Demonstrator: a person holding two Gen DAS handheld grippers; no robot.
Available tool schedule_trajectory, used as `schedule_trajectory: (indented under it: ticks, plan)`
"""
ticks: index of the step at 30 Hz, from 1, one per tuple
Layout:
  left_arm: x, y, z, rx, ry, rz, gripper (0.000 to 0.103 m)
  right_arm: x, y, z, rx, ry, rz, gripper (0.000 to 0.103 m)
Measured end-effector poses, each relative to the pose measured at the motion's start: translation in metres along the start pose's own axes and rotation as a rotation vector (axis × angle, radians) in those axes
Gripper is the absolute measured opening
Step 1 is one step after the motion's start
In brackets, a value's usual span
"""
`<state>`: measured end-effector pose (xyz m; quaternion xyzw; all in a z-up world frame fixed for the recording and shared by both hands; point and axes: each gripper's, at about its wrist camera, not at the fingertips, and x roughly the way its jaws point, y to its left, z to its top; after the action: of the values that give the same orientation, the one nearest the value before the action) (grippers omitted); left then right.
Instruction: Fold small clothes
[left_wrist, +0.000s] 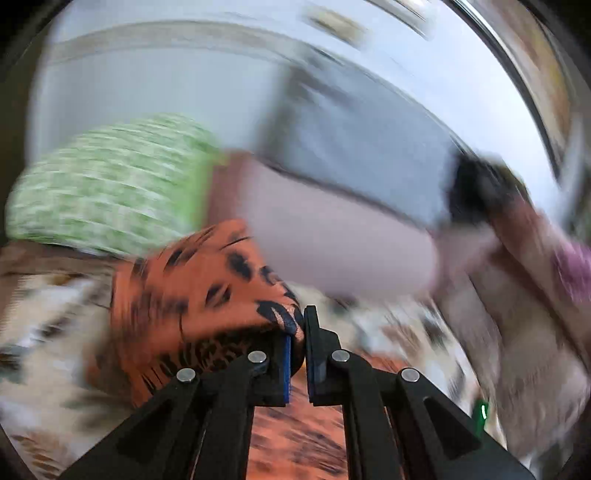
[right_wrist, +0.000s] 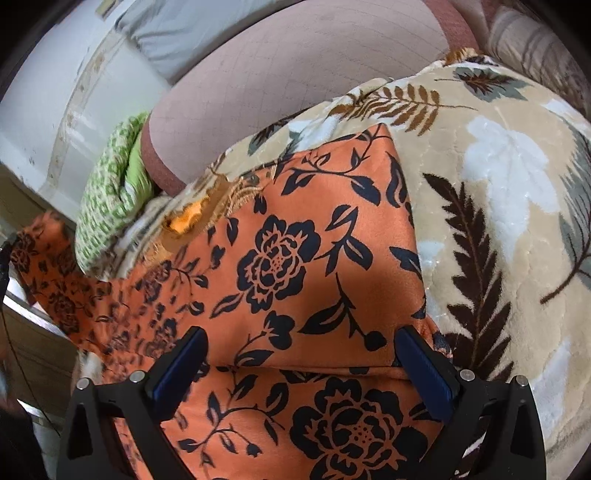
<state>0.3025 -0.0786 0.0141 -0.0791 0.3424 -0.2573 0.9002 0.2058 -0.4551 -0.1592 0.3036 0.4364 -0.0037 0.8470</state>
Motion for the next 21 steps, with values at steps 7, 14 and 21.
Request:
schedule_trajectory:
  ticks: [7,14,21]
  plan:
    - [0.155,-0.085,-0.157,0.238,0.547,0.019,0.043,-0.058,-0.032,-0.011,0.088,-0.086,0.038,0.103]
    - [0.074,-0.028,-0.13,0.096,0.371,-0.053,0.069,-0.075,-0.024,-0.01,0.024,-0.089,0.031,0.103]
    - [0.039,0.091,-0.119,-0.1,0.291,0.234,0.077,-0.017,0.01,0.026,0.139,0.0,0.231,0.103]
